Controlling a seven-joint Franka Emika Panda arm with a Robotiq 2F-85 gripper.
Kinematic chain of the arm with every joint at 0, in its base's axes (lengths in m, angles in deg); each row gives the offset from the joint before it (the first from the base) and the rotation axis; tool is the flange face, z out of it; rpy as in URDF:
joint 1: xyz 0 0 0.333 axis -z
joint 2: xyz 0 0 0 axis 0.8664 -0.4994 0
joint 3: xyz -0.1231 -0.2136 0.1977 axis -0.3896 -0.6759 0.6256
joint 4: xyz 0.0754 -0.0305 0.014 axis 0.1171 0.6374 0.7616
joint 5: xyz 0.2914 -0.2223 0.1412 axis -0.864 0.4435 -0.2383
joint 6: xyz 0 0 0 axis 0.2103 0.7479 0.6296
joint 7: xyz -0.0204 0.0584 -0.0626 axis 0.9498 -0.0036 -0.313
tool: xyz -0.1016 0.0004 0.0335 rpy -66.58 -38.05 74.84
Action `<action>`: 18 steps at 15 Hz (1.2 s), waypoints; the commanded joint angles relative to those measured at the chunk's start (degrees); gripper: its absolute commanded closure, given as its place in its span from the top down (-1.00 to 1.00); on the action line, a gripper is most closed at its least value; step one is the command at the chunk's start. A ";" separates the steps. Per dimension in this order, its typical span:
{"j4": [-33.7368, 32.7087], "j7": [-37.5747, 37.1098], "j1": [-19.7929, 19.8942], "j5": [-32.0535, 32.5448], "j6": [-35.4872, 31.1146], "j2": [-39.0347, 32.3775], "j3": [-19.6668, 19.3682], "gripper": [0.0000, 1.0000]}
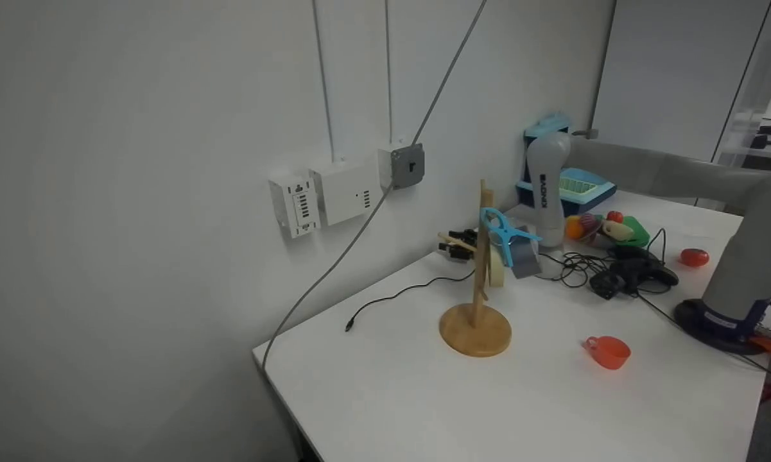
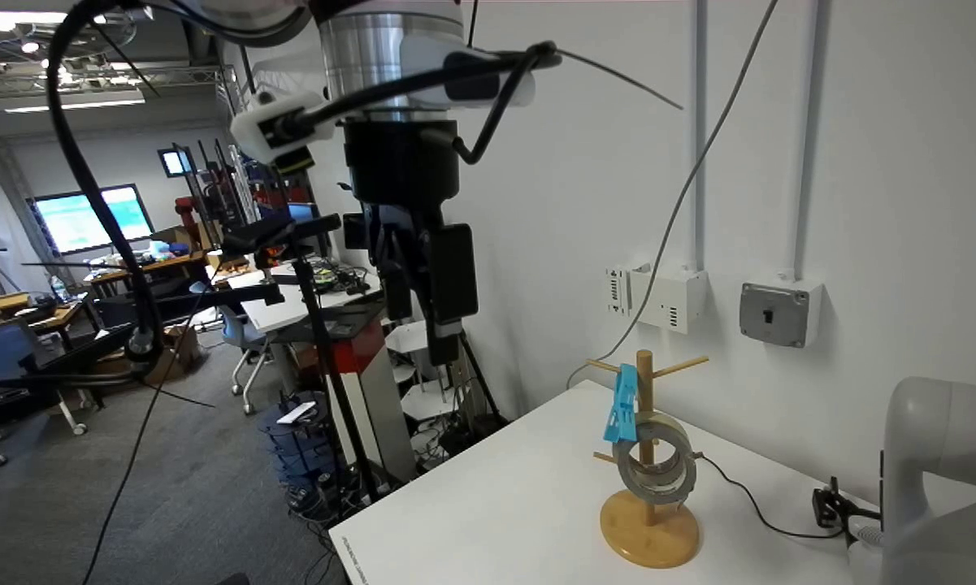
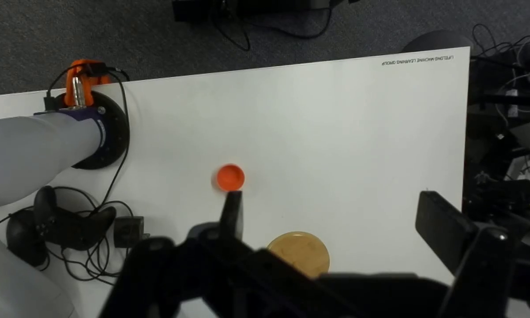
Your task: Put the blue peg on the table
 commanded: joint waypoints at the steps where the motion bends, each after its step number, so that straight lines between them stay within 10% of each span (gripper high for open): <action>1: -0.21 0.14 0.95 0.39 0.14 -0.10 0.71 1.00; 4: -0.29 0.80 0.89 0.63 0.17 -0.16 0.68 1.00; 8: -18.49 -1.45 0.33 0.62 11.48 -6.82 1.90 1.00; 9: -10.37 -0.36 0.62 -0.14 6.52 -2.83 1.70 1.00; 18: -15.81 -0.98 0.51 0.42 9.16 -6.42 2.51 1.00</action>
